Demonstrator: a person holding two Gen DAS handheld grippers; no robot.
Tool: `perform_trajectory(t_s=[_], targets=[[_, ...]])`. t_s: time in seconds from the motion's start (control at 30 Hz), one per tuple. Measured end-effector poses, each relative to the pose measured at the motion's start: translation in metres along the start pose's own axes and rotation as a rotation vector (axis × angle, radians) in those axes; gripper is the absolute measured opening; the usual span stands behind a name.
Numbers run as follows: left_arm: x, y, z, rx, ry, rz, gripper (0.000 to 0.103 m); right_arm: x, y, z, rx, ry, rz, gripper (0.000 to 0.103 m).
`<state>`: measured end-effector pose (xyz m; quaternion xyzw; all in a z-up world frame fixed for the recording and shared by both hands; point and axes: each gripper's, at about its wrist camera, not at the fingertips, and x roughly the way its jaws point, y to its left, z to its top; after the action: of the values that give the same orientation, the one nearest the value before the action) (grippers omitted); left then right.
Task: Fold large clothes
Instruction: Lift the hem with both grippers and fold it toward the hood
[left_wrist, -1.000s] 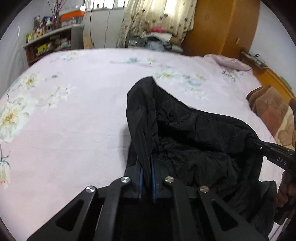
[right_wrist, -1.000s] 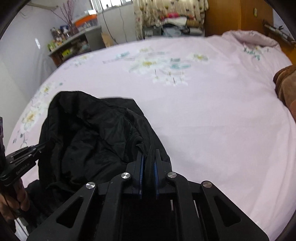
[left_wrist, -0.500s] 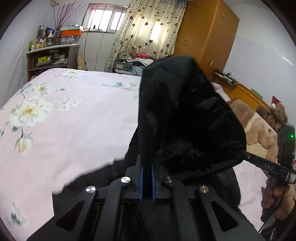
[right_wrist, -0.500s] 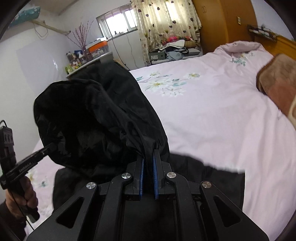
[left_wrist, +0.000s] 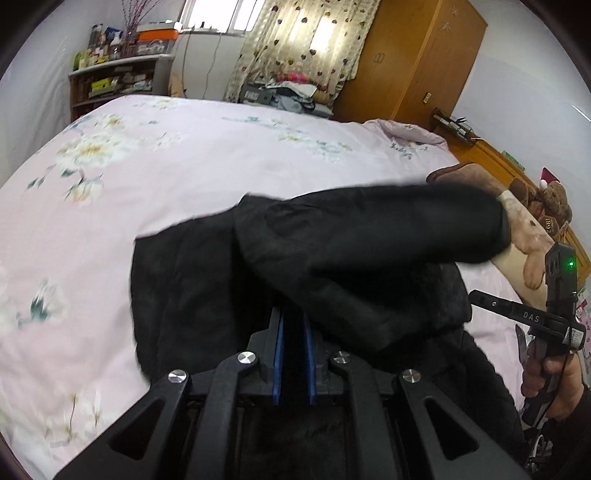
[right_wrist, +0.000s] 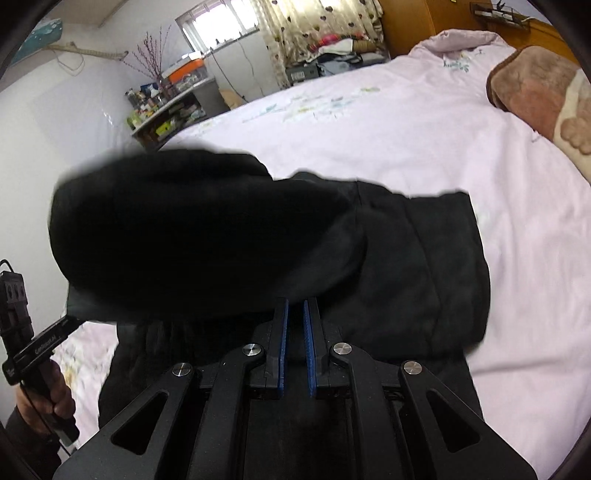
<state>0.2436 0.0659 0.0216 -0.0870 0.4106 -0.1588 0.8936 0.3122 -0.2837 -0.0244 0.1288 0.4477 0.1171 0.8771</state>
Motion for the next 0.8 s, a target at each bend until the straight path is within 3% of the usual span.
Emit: perform_trajectory(t_s=[0.1, 0.2, 0.27, 0.37, 0.47, 0.5, 0.57, 0.7, 0.8], targets=[[-0.005, 0.007, -0.014, -0.027, 0.016, 0.011, 0.011, -0.002, -0.001, -0.008, -0.009, 0.016, -0.006, 0.013], [-0.016, 0.007, -0.030, -0.039, 0.006, 0.021, 0.011, -0.009, -0.002, -0.007, 0.018, -0.004, 0.039, 0.026], [-0.022, 0.008, -0.028, -0.046, -0.009, 0.031, 0.018, -0.010, -0.003, -0.005, 0.046, -0.018, 0.071, 0.046], [-0.024, 0.004, -0.019, -0.052, -0.045, 0.019, 0.035, 0.003, 0.000, -0.007, 0.072, 0.016, 0.108, 0.047], [-0.010, -0.008, -0.006, -0.018, -0.052, -0.002, 0.036, 0.026, 0.006, -0.006, 0.075, 0.055, 0.116, 0.047], [-0.003, -0.012, -0.004, -0.005, -0.046, -0.009, 0.036, 0.033, 0.008, -0.007, 0.080, 0.069, 0.120, 0.047], [0.011, -0.020, -0.003, 0.015, -0.028, -0.023, 0.036, 0.047, 0.014, -0.011, 0.080, 0.091, 0.093, 0.009], [0.041, -0.025, -0.019, 0.049, 0.025, -0.016, 0.036, 0.072, 0.023, -0.044, 0.064, 0.158, 0.070, 0.005], [0.070, -0.013, -0.045, 0.050, 0.098, 0.041, 0.036, 0.087, 0.024, -0.061, 0.075, 0.182, 0.066, 0.005]])
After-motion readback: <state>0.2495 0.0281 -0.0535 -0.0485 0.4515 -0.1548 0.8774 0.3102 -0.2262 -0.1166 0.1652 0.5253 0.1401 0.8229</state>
